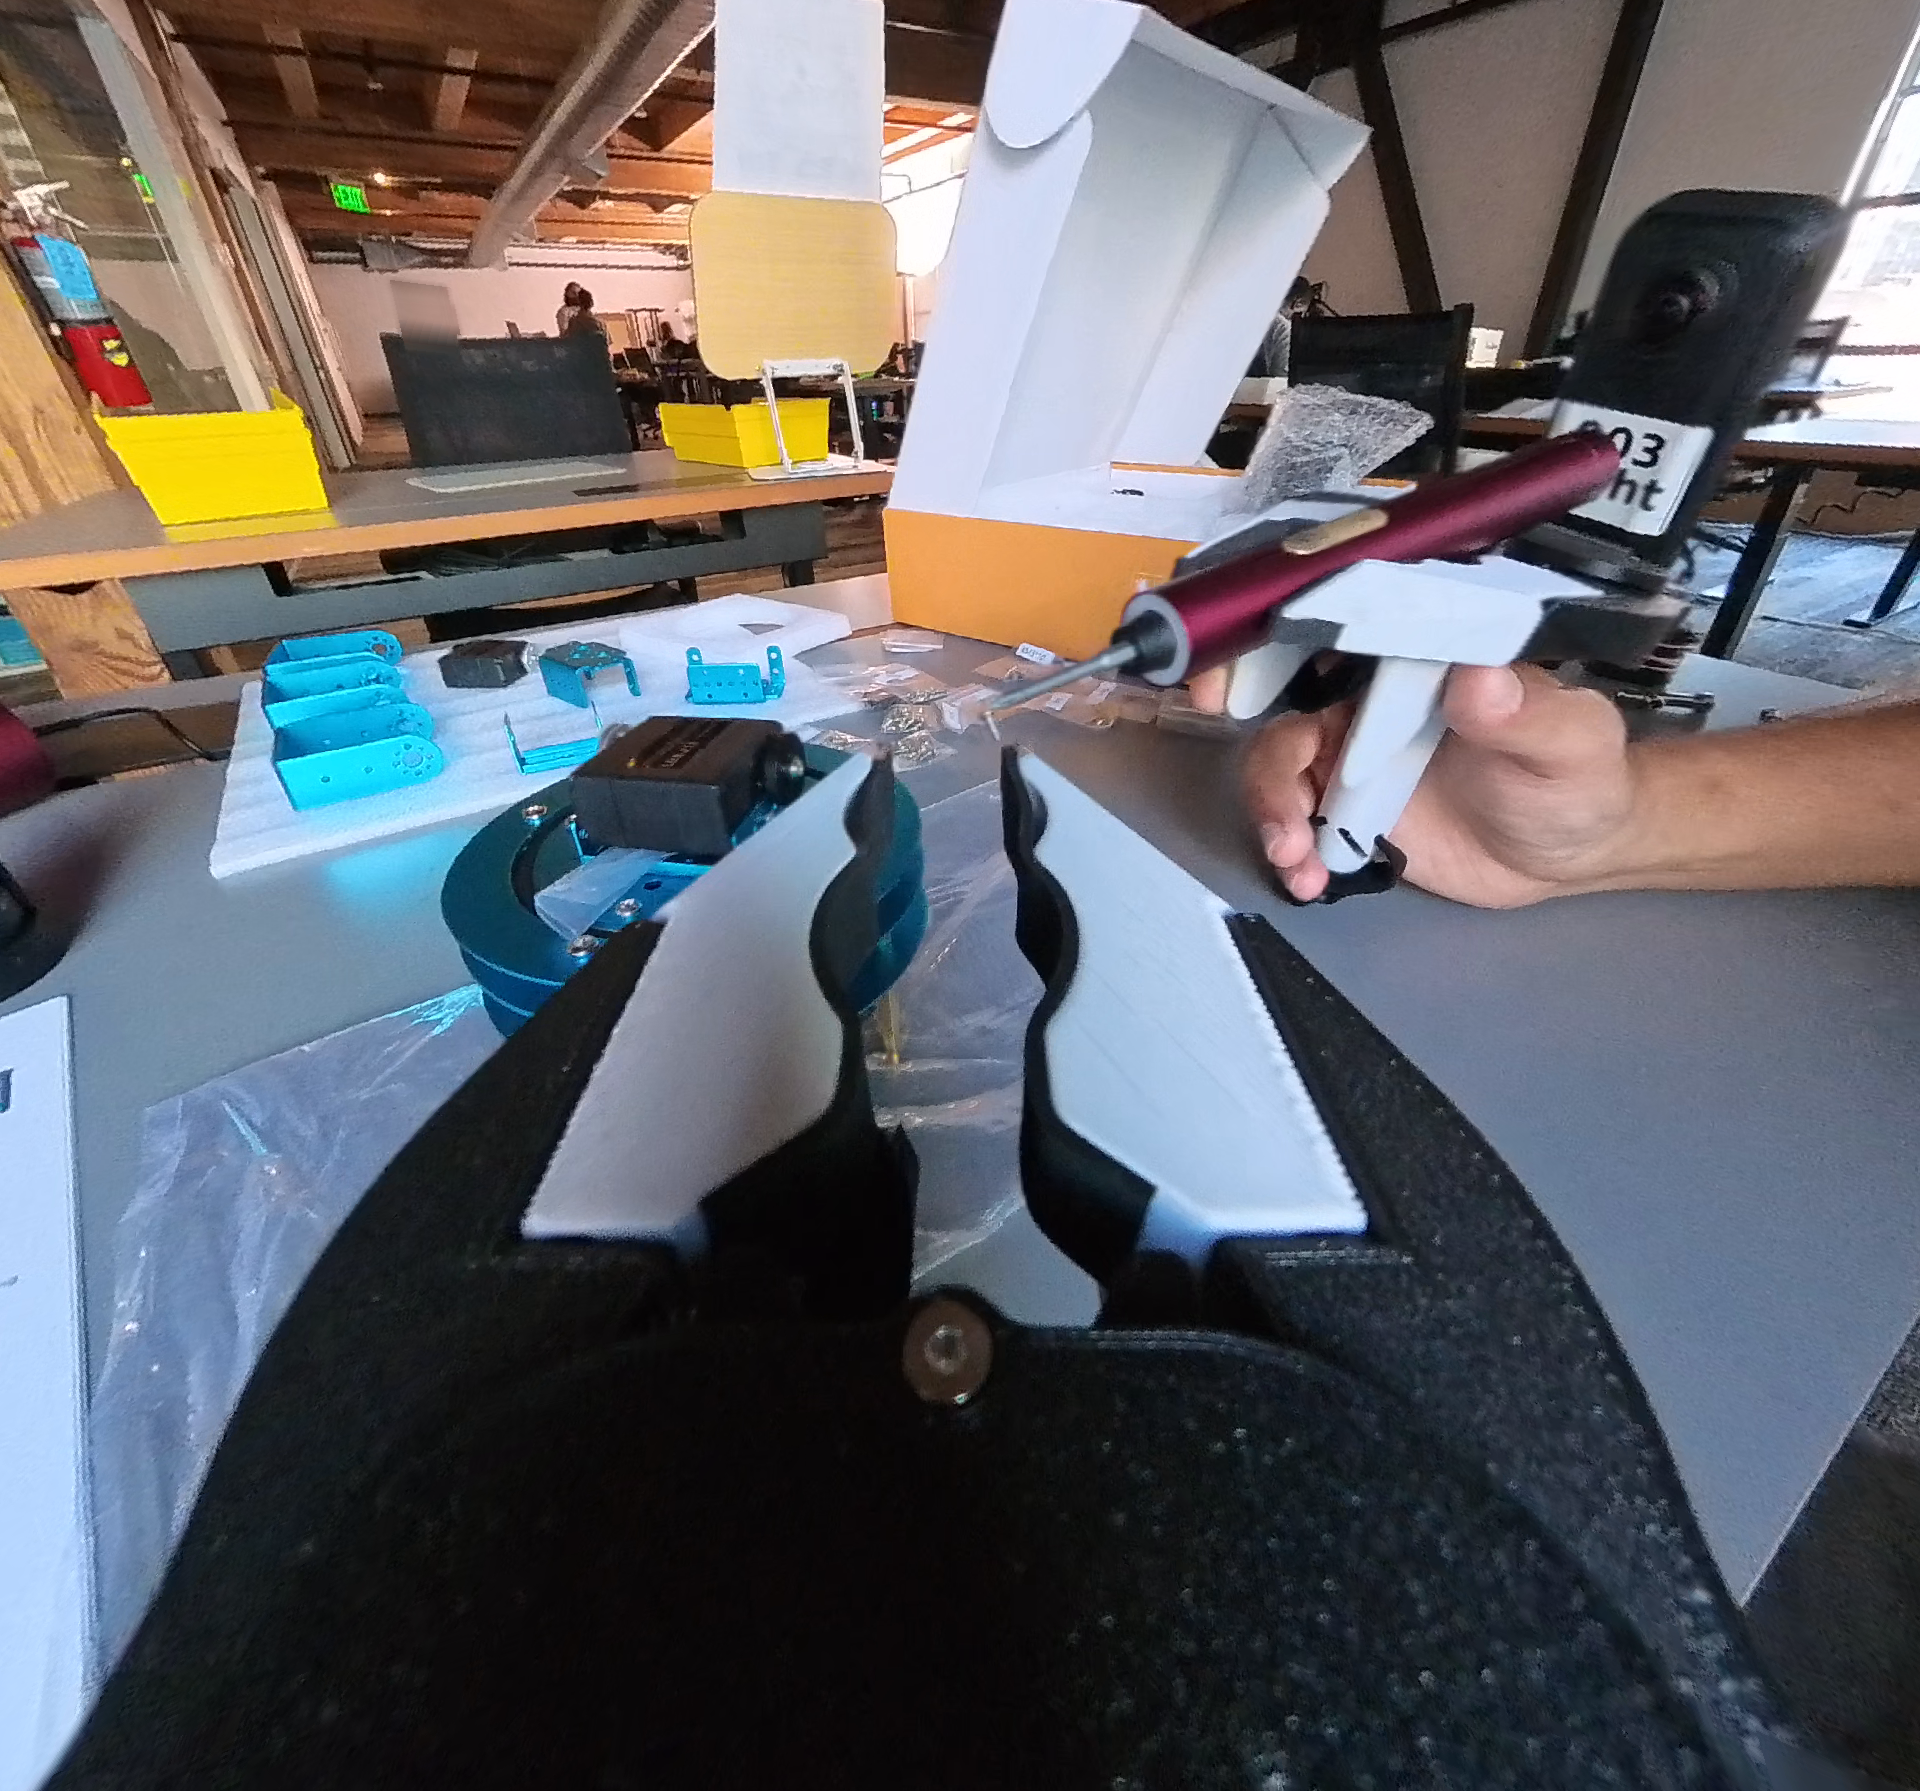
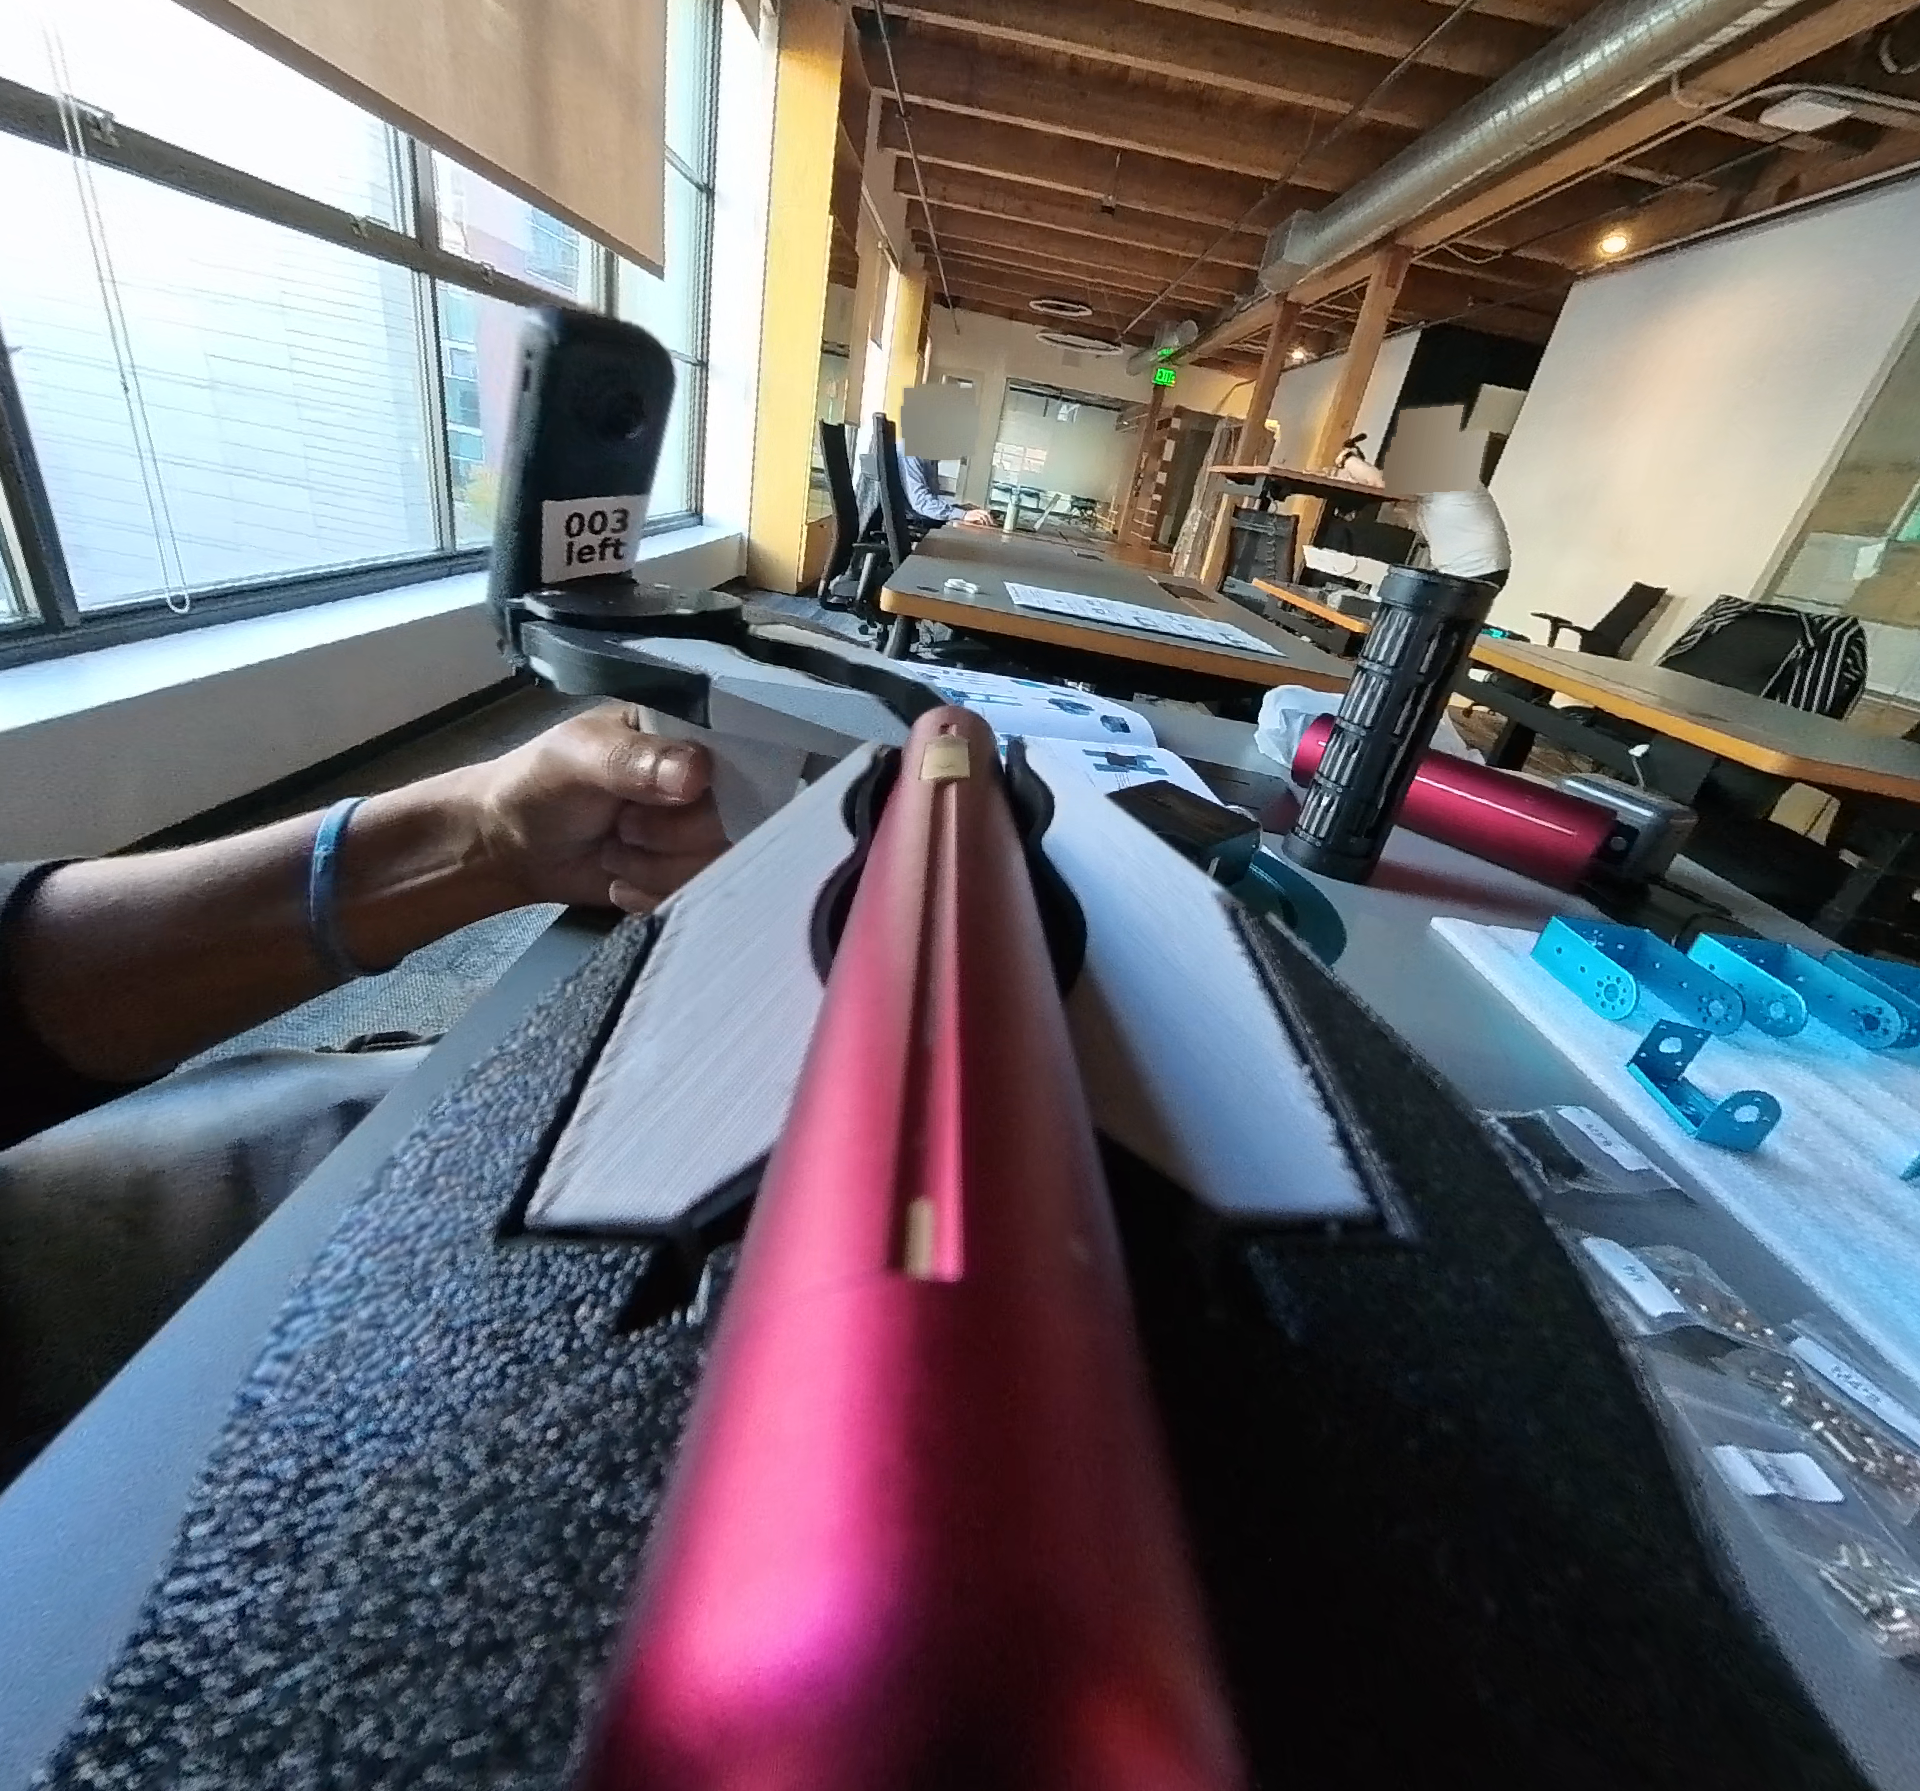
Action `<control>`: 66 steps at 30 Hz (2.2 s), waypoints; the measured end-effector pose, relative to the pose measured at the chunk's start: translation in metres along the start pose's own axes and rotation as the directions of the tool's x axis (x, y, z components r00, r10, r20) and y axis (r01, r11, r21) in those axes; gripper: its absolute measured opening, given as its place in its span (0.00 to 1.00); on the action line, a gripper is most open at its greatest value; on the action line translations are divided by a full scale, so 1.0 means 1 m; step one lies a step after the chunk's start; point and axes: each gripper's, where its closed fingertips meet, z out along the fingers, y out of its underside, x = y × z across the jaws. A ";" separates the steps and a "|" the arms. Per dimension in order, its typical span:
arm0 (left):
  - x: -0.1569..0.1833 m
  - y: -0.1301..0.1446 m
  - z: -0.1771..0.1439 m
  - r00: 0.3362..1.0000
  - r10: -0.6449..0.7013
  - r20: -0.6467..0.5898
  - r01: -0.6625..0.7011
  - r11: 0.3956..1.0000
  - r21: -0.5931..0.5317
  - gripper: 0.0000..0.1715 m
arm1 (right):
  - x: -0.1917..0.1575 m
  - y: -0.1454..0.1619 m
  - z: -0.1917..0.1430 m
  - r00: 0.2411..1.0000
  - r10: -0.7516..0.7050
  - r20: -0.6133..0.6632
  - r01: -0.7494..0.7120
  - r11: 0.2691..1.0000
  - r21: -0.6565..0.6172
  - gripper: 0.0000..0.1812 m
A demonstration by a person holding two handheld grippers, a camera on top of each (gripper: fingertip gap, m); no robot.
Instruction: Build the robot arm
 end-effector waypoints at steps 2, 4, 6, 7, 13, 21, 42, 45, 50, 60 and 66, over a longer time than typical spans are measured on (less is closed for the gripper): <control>0.000 0.001 0.001 1.000 -0.013 -0.010 0.012 1.000 -0.004 0.11 | 0.000 0.000 0.000 1.000 -0.001 0.006 0.001 1.000 0.002 0.12; 0.000 0.001 0.001 1.000 -0.017 -0.018 0.017 1.000 -0.008 0.10 | 0.000 0.000 -0.001 1.000 0.003 0.008 -0.003 1.000 0.002 0.12; 0.004 0.002 0.002 0.999 -0.014 -0.040 0.014 1.000 -0.012 0.10 | -0.001 -0.001 -0.001 1.000 -0.012 0.007 0.012 1.000 0.002 0.12; 0.006 0.002 0.002 0.998 -0.012 -0.054 0.012 1.000 -0.014 0.10 | -0.001 0.000 -0.001 1.000 -0.018 0.005 0.018 1.000 -0.007 0.12; 0.007 0.003 0.003 0.997 -0.027 -0.070 0.026 0.999 -0.024 0.07 | -0.005 0.003 0.001 0.999 -0.028 0.017 0.029 0.999 -0.022 0.12; 0.004 0.001 0.002 0.997 -0.040 -0.063 0.040 0.999 -0.010 0.00 | -0.004 0.003 0.000 1.000 -0.012 0.022 0.012 1.000 -0.021 0.12; -0.003 0.011 0.009 0.860 0.452 0.238 -0.434 0.892 -0.126 0.12 | 0.002 -0.001 -0.008 0.994 0.094 0.054 -0.093 0.995 -0.025 0.12; -0.003 0.014 0.011 0.823 0.509 0.252 -0.484 0.861 -0.159 0.11 | 0.003 -0.001 -0.008 0.993 0.104 0.052 -0.103 0.994 -0.023 0.12; -0.002 0.014 0.010 0.815 0.521 0.252 -0.498 0.853 -0.154 0.10 | 0.005 0.000 -0.008 0.989 0.138 0.057 -0.137 0.990 -0.024 0.12; 0.005 0.012 0.009 0.816 0.533 0.223 -0.521 0.846 -0.114 0.05 | 0.002 0.006 -0.005 0.981 0.174 0.080 -0.170 0.984 -0.055 0.12; 0.004 0.011 0.009 0.808 0.539 0.238 -0.528 0.842 -0.112 0.06 | 0.004 0.008 -0.006 0.978 0.195 0.077 -0.191 0.980 -0.063 0.13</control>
